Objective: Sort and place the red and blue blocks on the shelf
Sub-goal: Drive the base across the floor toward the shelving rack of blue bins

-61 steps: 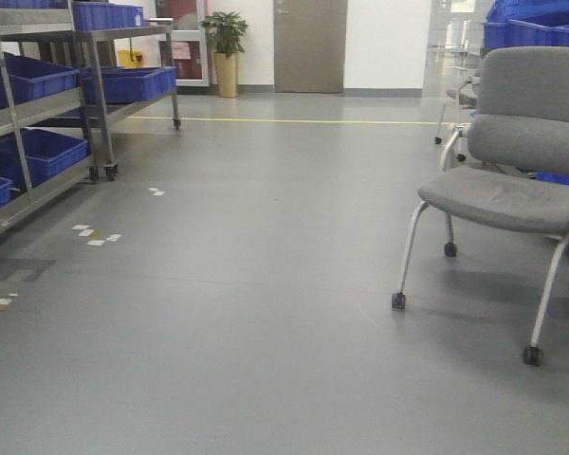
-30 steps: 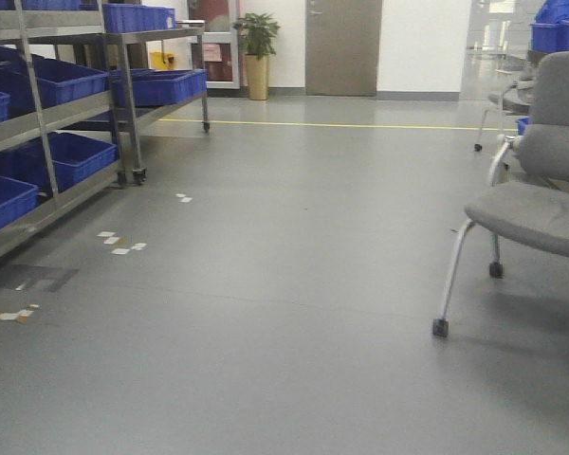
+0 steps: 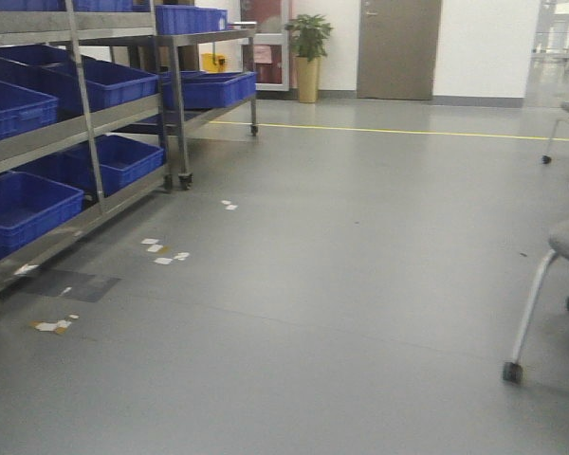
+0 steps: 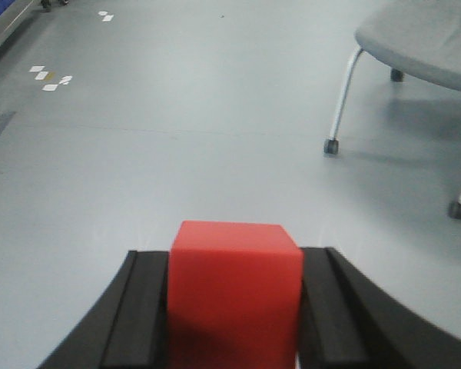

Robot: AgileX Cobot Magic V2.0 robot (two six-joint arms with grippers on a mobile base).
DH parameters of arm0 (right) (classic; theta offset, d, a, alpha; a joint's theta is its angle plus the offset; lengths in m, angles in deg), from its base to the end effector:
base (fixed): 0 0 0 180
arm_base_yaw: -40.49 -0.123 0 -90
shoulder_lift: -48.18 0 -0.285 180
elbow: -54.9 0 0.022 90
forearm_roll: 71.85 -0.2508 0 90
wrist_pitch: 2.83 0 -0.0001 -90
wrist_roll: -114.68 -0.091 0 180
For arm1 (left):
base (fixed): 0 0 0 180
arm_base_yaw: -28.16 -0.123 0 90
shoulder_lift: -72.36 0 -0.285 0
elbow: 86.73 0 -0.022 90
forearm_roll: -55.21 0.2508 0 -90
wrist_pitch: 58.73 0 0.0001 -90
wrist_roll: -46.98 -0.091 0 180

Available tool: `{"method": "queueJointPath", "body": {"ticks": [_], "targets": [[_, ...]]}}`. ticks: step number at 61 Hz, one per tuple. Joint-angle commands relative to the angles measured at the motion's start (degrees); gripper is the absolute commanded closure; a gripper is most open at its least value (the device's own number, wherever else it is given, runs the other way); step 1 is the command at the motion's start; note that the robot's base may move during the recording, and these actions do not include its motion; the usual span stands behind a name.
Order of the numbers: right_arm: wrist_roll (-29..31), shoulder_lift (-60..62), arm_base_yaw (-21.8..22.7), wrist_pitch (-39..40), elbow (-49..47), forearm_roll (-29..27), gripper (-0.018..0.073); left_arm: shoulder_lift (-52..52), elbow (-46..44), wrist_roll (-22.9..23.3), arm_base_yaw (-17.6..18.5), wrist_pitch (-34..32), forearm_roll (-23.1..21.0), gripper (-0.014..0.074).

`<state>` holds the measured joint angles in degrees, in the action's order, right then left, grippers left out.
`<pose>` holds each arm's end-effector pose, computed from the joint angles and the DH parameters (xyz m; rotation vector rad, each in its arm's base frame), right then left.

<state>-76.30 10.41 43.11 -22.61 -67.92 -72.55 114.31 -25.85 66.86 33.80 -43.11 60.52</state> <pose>0.1090 -0.0046 0.2597 0.2461 1.9888 0.1050 0.1171 -0.0093 0.2359 -0.1801 2.0639 -0.1934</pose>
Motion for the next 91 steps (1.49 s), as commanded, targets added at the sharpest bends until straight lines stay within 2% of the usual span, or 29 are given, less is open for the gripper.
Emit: {"method": "queueJointPath", "body": {"ticks": [1, 91], "targets": [[0.6, 0.0, 0.4, 4.4, -1.6, 0.7, 0.051, -0.1, -1.7, 0.6, 0.0, -4.1, -0.3, 0.0472], [0.6, 0.0, 0.4, 4.4, -1.6, 0.7, 0.051, -0.1, -1.7, 0.6, 0.0, -4.1, -0.3, 0.0472]]}}
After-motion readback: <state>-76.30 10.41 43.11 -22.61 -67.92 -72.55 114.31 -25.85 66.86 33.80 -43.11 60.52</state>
